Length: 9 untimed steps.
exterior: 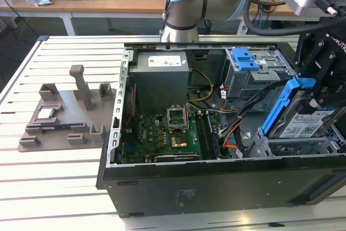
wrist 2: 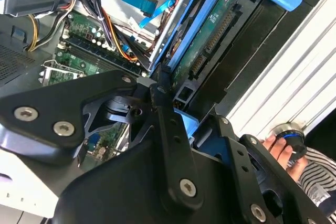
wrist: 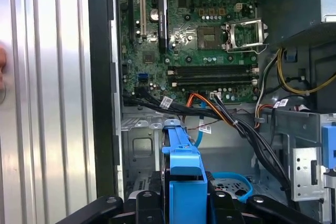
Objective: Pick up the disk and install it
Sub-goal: 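Insert the disk into the insertion slot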
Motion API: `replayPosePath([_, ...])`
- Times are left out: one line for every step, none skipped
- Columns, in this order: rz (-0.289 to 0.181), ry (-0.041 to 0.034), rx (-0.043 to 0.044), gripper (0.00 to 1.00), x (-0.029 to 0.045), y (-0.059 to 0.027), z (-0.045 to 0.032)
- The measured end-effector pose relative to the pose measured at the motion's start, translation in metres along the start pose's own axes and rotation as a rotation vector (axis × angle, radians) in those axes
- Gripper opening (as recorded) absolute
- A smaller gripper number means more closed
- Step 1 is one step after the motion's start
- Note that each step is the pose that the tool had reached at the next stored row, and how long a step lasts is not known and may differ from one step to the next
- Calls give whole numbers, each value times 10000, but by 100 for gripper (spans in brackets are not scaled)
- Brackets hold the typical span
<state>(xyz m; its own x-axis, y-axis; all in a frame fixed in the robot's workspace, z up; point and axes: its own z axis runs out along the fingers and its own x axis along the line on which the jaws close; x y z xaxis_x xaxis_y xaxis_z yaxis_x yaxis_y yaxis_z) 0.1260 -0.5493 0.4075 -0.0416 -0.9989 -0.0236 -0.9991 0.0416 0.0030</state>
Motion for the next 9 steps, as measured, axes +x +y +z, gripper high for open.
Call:
replayPosePath([0,1,0,37,0,0,17])
replayPosePath([0,0,0,37,1,0,30])
replayPosePath([0,0,0,37,1,0,41])
replayPosePath([0,0,0,37,1,0,54])
replayPosePath([0,0,0,37,2,0,70])
replayPosePath([-1,0,0,37,2,0,78])
replayPosePath([0,0,0,37,2,0,84])
replayPosePath([-1,1,0,37,2,-1,85])
replayPosePath([-1,2,0,37,2,-1,85])
